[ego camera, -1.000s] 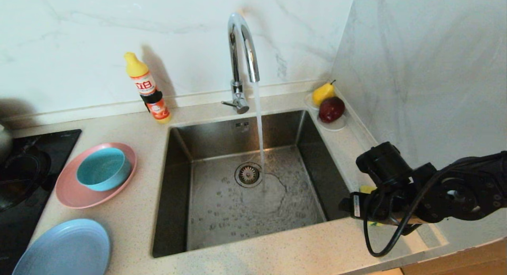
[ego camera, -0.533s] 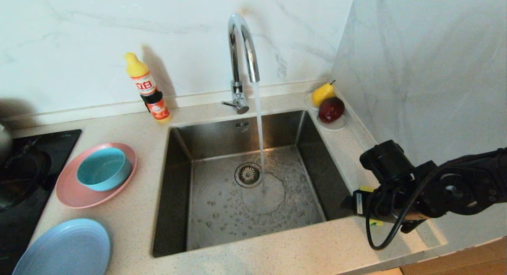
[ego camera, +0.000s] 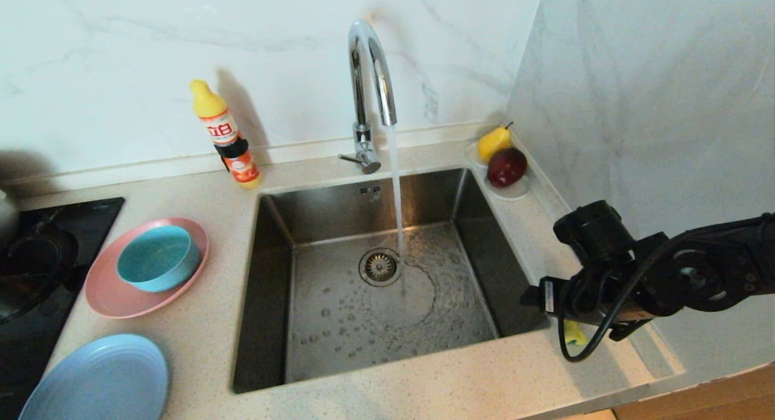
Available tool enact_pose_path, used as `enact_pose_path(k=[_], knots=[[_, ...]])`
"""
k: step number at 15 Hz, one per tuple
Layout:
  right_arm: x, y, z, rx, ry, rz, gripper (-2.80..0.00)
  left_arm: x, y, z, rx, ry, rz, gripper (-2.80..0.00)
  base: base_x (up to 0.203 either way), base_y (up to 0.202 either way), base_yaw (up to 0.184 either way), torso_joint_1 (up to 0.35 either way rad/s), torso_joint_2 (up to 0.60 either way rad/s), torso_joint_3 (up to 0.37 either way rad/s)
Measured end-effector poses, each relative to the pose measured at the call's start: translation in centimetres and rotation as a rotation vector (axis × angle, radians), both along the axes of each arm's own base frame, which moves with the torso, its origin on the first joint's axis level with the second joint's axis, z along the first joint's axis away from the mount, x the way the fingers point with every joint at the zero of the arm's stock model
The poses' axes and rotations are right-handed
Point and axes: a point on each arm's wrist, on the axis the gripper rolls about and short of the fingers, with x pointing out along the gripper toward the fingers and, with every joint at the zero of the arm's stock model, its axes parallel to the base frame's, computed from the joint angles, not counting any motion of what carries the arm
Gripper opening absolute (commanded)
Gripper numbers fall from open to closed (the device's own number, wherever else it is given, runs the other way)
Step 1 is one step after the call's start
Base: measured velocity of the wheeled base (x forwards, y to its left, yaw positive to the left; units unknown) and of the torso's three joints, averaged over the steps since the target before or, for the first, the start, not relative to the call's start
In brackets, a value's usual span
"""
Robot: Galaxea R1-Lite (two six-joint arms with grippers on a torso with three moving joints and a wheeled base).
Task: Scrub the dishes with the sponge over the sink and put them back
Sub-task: Pick up a bowl and the sponge
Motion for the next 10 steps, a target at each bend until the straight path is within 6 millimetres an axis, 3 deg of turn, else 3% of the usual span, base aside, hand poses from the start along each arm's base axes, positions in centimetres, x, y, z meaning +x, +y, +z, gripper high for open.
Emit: enact_pose_path(k=[5, 6, 10], knots=[[0.01, 0.00, -0.28, -0.004, 0.010, -0.001, 0.00, 0.00, 0.00, 0.00, 0.000, 0.000, 0.000, -2.80, 0.000, 0.000, 0.000, 0.000, 0.00, 0.000], [0.02, 0.00, -0.36, -0.005, 0.012, -0.001, -2.80, 0.00, 0.00, 0.00, 0.000, 0.000, 0.000, -2.80, 0.000, 0.000, 0.000, 0.000, 0.00, 0.000], [0.04, -0.03, -0.54, -0.006, 0.019, -0.007, -2.80, 0.00, 0.00, 0.00, 0.000, 0.000, 0.000, -2.80, 0.000, 0.000, 0.000, 0.000, 0.00, 0.000]])
